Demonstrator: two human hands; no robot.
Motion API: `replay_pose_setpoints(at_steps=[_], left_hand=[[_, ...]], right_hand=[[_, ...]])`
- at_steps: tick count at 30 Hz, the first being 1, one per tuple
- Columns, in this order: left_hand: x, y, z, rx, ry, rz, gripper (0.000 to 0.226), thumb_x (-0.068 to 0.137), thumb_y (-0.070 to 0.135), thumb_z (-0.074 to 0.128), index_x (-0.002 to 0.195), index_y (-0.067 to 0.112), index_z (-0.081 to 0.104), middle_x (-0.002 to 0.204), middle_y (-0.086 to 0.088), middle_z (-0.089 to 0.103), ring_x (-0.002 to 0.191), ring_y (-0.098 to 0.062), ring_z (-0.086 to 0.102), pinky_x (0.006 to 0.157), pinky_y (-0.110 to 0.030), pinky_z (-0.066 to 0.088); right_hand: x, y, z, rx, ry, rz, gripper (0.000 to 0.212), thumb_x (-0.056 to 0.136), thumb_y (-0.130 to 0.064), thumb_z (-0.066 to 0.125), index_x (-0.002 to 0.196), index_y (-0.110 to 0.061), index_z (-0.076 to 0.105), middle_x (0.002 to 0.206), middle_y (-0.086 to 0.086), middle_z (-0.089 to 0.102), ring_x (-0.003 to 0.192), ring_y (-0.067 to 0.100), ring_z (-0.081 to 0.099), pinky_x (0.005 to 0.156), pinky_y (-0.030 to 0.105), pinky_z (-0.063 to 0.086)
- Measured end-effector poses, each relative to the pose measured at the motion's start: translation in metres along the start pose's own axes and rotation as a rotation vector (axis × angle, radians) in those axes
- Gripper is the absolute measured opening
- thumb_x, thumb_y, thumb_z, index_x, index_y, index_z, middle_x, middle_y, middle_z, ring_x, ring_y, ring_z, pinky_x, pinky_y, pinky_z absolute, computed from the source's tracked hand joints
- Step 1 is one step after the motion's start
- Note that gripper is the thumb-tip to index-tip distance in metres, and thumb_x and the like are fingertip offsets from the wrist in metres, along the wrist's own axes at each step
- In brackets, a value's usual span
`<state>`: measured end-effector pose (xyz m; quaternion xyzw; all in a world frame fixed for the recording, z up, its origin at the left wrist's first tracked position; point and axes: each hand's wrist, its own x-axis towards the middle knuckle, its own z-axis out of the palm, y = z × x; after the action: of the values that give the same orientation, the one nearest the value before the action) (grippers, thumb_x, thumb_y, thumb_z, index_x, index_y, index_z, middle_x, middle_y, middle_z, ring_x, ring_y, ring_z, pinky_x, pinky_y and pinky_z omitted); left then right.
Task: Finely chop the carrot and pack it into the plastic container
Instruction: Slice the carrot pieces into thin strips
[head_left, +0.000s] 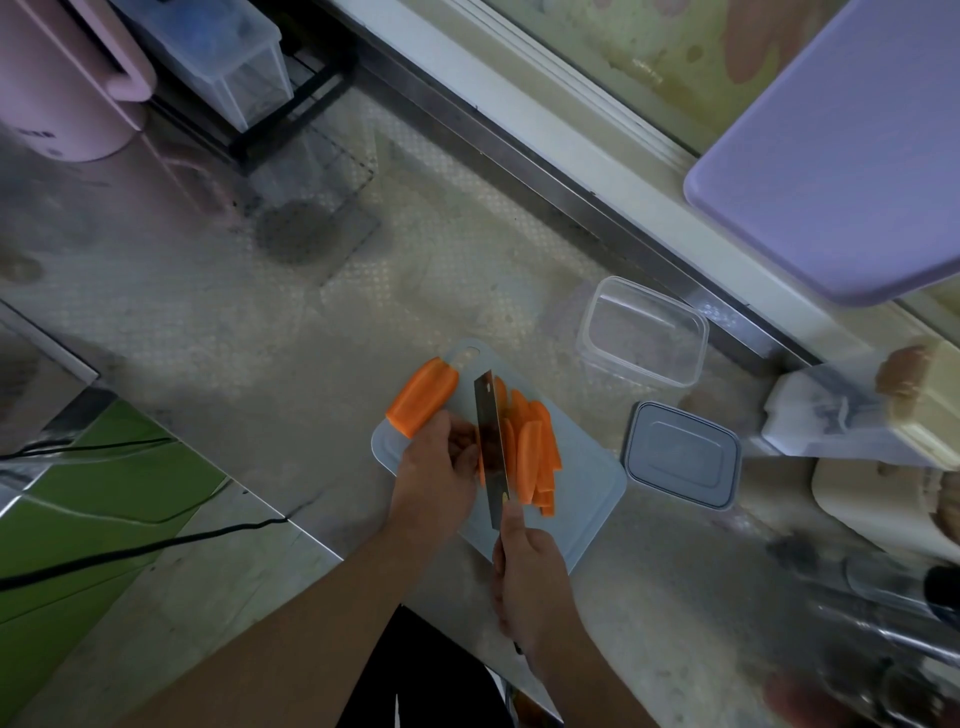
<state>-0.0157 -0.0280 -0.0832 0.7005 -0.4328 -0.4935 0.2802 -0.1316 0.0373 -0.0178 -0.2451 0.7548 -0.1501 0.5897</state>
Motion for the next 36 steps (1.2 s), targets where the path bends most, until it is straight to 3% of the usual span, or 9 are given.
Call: replay_pose_setpoints(at_steps=[5,8,15,21,31,33,36], left_hand=[[-0.001,0.001,0.0,0.002,0.002,-0.003,0.018,0.099,0.011,0.063,0.098,0.029,0.06,0.085,0.012,0.068,0.082,0.001,0.064,0.079,-0.026,0.054],[-0.001,0.001,0.0,0.005,0.003,-0.003,0.018,0.099,0.011,0.064,0.099,0.029,0.061,0.086,0.012,0.068,0.083,0.002,0.063,0.077,-0.024,0.052],[-0.001,0.004,-0.002,0.009,0.0,-0.019,0.018,0.098,0.011,0.065,0.099,0.028,0.061,0.087,0.012,0.068,0.084,0.005,0.062,0.073,-0.014,0.046],[0.0,0.005,-0.003,0.004,-0.013,-0.023,0.017,0.098,0.012,0.066,0.101,0.028,0.062,0.087,0.013,0.069,0.084,0.004,0.063,0.076,-0.018,0.05],[-0.002,0.007,-0.005,0.013,-0.022,-0.025,0.021,0.097,0.008,0.066,0.102,0.028,0.063,0.088,0.013,0.07,0.084,0.006,0.064,0.071,-0.008,0.047],[-0.001,0.006,-0.005,0.022,-0.025,-0.028,0.021,0.097,0.008,0.066,0.103,0.028,0.062,0.089,0.013,0.07,0.085,0.007,0.063,0.072,-0.009,0.046],[-0.001,0.005,-0.005,0.027,-0.023,-0.031,0.02,0.097,0.008,0.066,0.106,0.026,0.062,0.09,0.013,0.07,0.085,0.008,0.063,0.072,-0.007,0.045]], right_hand=[[-0.001,0.018,0.005,-0.065,0.072,0.044,0.055,0.098,-0.068,0.035,0.065,-0.027,0.048,0.055,-0.011,0.045,0.055,0.012,0.045,0.058,0.026,0.034],[-0.006,0.024,0.006,-0.082,0.094,0.036,0.052,0.101,-0.062,0.035,0.065,-0.027,0.048,0.061,-0.009,0.046,0.062,0.013,0.047,0.065,0.028,0.037],[-0.011,0.026,0.002,-0.087,0.11,0.028,0.049,0.105,-0.054,0.035,0.071,-0.022,0.049,0.069,-0.005,0.049,0.069,0.012,0.05,0.061,0.024,0.036],[-0.006,0.017,0.007,-0.082,0.1,0.042,0.05,0.104,-0.057,0.036,0.076,-0.02,0.053,0.068,-0.006,0.051,0.069,0.013,0.053,0.065,0.028,0.039],[0.013,-0.005,0.013,-0.098,0.072,0.02,0.051,0.104,-0.059,0.033,0.073,-0.021,0.05,0.064,-0.005,0.048,0.058,0.009,0.048,0.059,0.025,0.037],[0.016,-0.008,0.018,-0.048,0.06,0.006,0.051,0.103,-0.059,0.035,0.077,-0.02,0.054,0.063,-0.005,0.049,0.059,0.01,0.051,0.06,0.029,0.043],[0.019,-0.006,0.022,0.011,0.057,-0.042,0.053,0.102,-0.06,0.039,0.068,-0.022,0.052,0.057,-0.007,0.044,0.056,0.013,0.045,0.061,0.035,0.04]])
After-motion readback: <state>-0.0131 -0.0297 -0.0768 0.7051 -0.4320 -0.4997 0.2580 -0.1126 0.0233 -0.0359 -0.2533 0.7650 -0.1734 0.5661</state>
